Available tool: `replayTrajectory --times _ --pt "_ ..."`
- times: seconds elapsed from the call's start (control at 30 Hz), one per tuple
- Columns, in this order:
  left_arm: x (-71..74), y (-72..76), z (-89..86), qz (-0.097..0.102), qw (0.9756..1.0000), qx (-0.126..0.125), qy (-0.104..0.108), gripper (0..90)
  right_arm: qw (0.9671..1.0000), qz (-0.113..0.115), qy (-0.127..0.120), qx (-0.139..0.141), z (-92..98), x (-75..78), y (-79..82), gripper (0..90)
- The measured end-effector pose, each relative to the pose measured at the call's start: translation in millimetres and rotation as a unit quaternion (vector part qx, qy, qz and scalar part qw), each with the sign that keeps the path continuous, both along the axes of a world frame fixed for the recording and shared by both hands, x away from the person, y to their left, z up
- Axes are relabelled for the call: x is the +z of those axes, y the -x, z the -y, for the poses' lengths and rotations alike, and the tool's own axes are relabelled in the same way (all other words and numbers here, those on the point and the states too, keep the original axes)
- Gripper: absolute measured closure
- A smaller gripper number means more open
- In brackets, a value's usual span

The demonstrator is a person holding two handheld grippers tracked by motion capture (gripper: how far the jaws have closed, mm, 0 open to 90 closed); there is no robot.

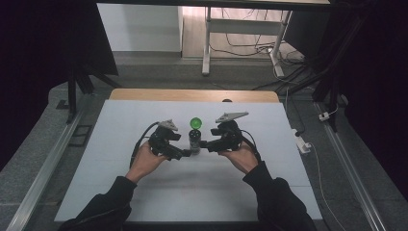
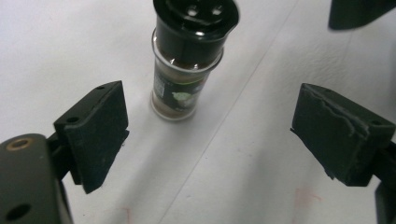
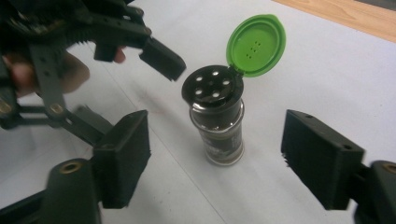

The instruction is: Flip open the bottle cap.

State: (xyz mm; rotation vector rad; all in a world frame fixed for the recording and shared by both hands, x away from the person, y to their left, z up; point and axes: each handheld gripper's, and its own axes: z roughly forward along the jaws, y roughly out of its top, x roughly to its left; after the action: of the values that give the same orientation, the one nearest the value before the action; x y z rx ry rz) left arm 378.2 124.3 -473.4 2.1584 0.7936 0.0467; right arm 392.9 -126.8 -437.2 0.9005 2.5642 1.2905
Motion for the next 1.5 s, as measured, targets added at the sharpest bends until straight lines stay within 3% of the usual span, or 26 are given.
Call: replayTrajectory --times 0.27,0.47,0.87,1.07,1.3,1.5 --pt "4.1 14.9 -10.3 0.007 0.9998 0.016 -0.009 2.5 1.0000 0.001 0.001 0.007 3.1 4.3 8.5 10.4" --pt "6.6 31.7 -19.8 0.020 0.9989 0.025 -0.033 0.5 0.9999 0.007 0.008 0.013 6.7 4.0 17.4 3.4" --pt "19.1 68.9 -50.3 0.023 0.9990 0.038 -0.001 0.7 0.9997 0.009 -0.001 0.020 27.2 9.1 40.1 0.2" --pt "20.5 89.6 -71.3 0.026 0.9980 0.057 0.013 0.9 1.0000 0.007 -0.002 0.006 44.4 6.5 53.6 0.0" --pt "19.5 113.9 -96.4 0.022 0.9955 0.087 0.031 0.7 0.9994 0.019 -0.005 -0.027 73.1 5.6 71.5 0.0" --pt "18.0 135.4 -122.4 0.019 0.9915 0.120 0.048 0.4 0.9978 0.024 -0.011 -0.060 100.7 5.0 84.6 0.0"
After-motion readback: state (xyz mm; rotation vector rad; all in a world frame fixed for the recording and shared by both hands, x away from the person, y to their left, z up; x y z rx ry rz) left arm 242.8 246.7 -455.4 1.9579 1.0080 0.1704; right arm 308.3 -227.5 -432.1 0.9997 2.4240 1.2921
